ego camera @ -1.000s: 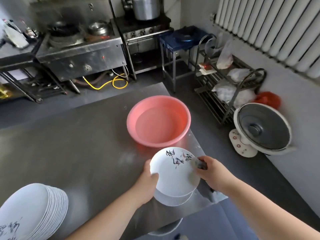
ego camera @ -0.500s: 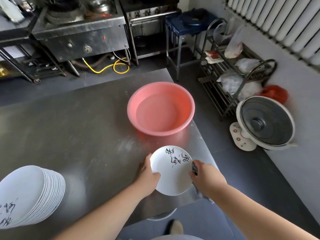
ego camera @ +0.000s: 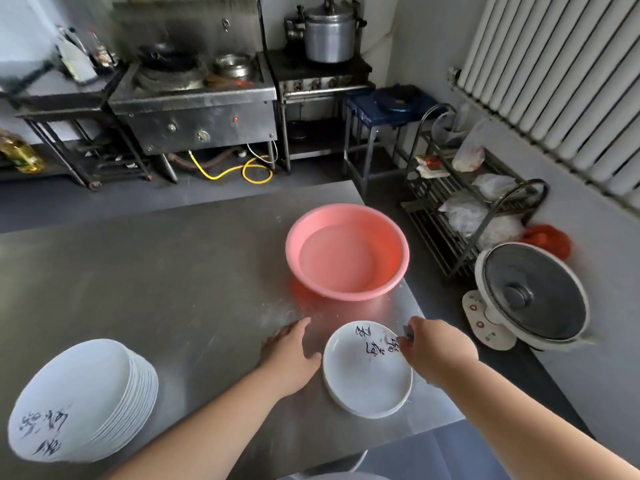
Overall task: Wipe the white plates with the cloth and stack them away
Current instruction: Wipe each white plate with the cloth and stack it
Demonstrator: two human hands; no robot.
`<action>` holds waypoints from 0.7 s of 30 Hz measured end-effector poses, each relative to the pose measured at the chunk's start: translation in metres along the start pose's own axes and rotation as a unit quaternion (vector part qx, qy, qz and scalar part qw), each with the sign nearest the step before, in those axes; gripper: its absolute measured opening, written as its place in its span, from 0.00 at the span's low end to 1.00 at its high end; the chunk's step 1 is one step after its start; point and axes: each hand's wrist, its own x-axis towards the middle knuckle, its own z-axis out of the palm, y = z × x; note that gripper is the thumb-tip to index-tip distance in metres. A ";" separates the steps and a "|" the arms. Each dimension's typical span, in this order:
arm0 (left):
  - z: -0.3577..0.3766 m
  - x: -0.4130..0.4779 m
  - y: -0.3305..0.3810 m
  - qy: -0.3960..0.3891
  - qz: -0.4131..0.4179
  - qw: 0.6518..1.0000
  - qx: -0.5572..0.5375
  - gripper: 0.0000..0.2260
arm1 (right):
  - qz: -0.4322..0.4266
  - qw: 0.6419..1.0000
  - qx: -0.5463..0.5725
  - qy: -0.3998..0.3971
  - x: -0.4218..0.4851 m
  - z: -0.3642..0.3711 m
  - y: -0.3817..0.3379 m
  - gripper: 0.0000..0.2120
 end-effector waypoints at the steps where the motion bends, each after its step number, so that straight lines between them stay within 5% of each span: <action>1: -0.015 -0.004 -0.010 0.017 0.000 1.000 -0.005 0.34 | -0.015 1.000 -0.004 0.006 0.001 -0.005 -0.014 0.13; 12: -0.158 -0.105 -0.207 0.191 -0.115 0.972 -0.071 0.20 | -0.255 0.967 -0.003 0.006 -0.014 -0.004 -0.252 0.21; 17: -0.170 -0.156 -0.300 0.250 -0.229 0.933 -0.123 0.16 | -0.290 0.955 0.013 -0.054 -0.038 0.025 -0.355 0.22; 21: -0.166 -0.188 -0.357 0.224 -0.269 0.931 -0.104 0.14 | -0.295 0.951 0.001 -0.095 -0.056 0.055 -0.409 0.22</action>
